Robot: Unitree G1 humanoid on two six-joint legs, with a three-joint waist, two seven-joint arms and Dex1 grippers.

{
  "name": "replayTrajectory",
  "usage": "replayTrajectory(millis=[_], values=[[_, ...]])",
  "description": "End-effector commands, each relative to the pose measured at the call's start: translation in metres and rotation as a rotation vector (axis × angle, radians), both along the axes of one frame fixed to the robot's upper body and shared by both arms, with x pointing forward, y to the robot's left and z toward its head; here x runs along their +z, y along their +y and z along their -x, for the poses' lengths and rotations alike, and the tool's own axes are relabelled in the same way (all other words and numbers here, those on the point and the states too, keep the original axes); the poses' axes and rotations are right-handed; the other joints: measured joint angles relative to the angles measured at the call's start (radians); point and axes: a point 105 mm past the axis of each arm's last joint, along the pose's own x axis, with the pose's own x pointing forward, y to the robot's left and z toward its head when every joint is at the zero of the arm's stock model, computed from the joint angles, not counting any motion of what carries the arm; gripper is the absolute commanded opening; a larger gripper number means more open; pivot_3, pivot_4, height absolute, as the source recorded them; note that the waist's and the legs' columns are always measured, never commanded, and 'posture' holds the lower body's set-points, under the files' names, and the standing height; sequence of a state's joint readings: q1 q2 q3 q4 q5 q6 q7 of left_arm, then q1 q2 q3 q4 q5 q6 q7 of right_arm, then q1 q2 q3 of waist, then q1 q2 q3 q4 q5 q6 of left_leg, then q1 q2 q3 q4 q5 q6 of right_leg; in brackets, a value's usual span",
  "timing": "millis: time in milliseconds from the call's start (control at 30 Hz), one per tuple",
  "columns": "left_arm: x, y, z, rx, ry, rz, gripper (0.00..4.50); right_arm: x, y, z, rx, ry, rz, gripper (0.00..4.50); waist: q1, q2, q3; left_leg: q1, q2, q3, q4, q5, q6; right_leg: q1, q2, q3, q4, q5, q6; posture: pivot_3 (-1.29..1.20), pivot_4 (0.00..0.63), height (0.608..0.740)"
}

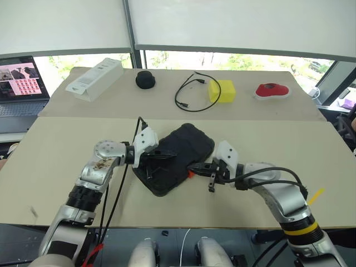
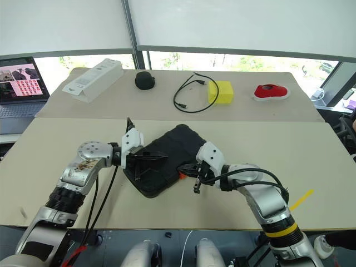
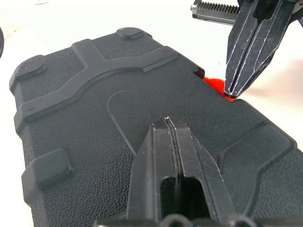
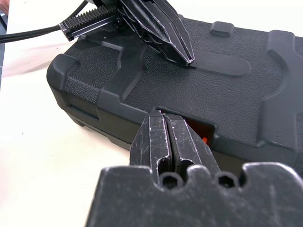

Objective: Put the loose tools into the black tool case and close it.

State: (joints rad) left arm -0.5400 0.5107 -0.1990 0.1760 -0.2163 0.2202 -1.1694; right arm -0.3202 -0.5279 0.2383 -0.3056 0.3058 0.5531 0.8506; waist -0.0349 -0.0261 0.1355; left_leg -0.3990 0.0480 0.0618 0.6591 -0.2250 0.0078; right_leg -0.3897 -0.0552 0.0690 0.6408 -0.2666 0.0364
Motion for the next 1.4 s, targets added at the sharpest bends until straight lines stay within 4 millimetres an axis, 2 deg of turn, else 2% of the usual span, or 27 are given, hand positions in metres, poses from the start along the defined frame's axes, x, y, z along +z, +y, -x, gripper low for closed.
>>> replayTrajectory(millis=[33, 300, 433, 533, 667, 800, 1167, 1400], values=[[-0.041, 0.004, 0.009, 0.018, 0.144, -0.078, 0.0, -0.018, -0.001, 0.003, -0.005, 0.062, 0.051, 0.02, 0.0, 0.0, 0.0, 0.0, 0.0, 0.0, 0.0, 0.0, 0.0, 0.0, 0.0, 0.0, 0.0, 0.0, 0.0, 0.0, 0.15, 0.74], [-0.042, 0.002, 0.009, 0.018, 0.145, -0.076, 0.0, -0.023, -0.008, 0.003, -0.042, 0.1, 0.061, 0.02, 0.001, 0.0, -0.001, 0.0, 0.0, 0.0, 0.0, 0.0, 0.0, 0.0, 0.0, 0.0, 0.0, 0.0, 0.0, 0.0, 0.15, 0.74], [-0.042, 0.002, 0.009, 0.019, 0.143, -0.074, 0.0, -0.001, -0.002, 0.001, -0.025, 0.024, -0.061, 0.02, 0.003, 0.0, -0.001, 0.0, 0.0, 0.0, 0.0, 0.0, 0.0, 0.0, 0.0, 0.0, 0.0, 0.0, 0.0, 0.0, 0.15, 0.74], [-0.042, 0.002, 0.008, 0.022, 0.141, -0.071, 0.0, 0.012, -0.01, 0.006, -0.021, 0.016, -0.132, 0.02, 0.007, 0.0, -0.001, 0.0, 0.0, 0.0, 0.0, 0.0, 0.0, 0.0, 0.0, 0.0, 0.0, 0.0, 0.0, 0.0, 0.15, 0.74], [-0.042, 0.003, 0.009, 0.022, 0.141, -0.071, 0.0, 0.001, -0.023, 0.017, -0.006, 0.067, -0.078, 0.02, 0.013, 0.0, -0.001, -0.002, -0.001, 0.0, 0.0, 0.0, 0.0, -0.001, -0.001, 0.0, -0.001, 0.0, 0.0, 0.0, 0.15, 0.74], [-0.043, 0.002, 0.008, 0.02, 0.142, -0.071, 0.0, -0.018, -0.027, 0.017, -0.036, 0.113, 0.013, 0.02, 0.013, 0.0, -0.001, -0.001, 0.0, 0.0, 0.0, 0.0, 0.001, -0.001, -0.001, 0.0, -0.002, 0.0, 0.0, 0.0, 0.15, 0.74], [-0.043, 0.002, 0.01, 0.019, 0.146, -0.075, 0.0, -0.017, -0.009, -0.002, -0.048, 0.071, -0.019, 0.02, 0.016, 0.0, -0.001, -0.002, 0.0, 0.0, 0.0, -0.001, 0.001, -0.001, -0.001, 0.0, -0.002, -0.001, 0.0, 0.0, 0.15, 0.74], [-0.047, 0.002, 0.013, 0.013, 0.165, -0.085, 0.0, -0.016, -0.009, -0.004, -0.047, 0.056, -0.017, 0.02, 0.015, 0.0, -0.001, -0.002, 0.0, 0.0, 0.0, -0.001, 0.001, -0.001, 0.0, 0.0, -0.001, -0.001, 0.0, 0.0, 0.15, 0.74]])
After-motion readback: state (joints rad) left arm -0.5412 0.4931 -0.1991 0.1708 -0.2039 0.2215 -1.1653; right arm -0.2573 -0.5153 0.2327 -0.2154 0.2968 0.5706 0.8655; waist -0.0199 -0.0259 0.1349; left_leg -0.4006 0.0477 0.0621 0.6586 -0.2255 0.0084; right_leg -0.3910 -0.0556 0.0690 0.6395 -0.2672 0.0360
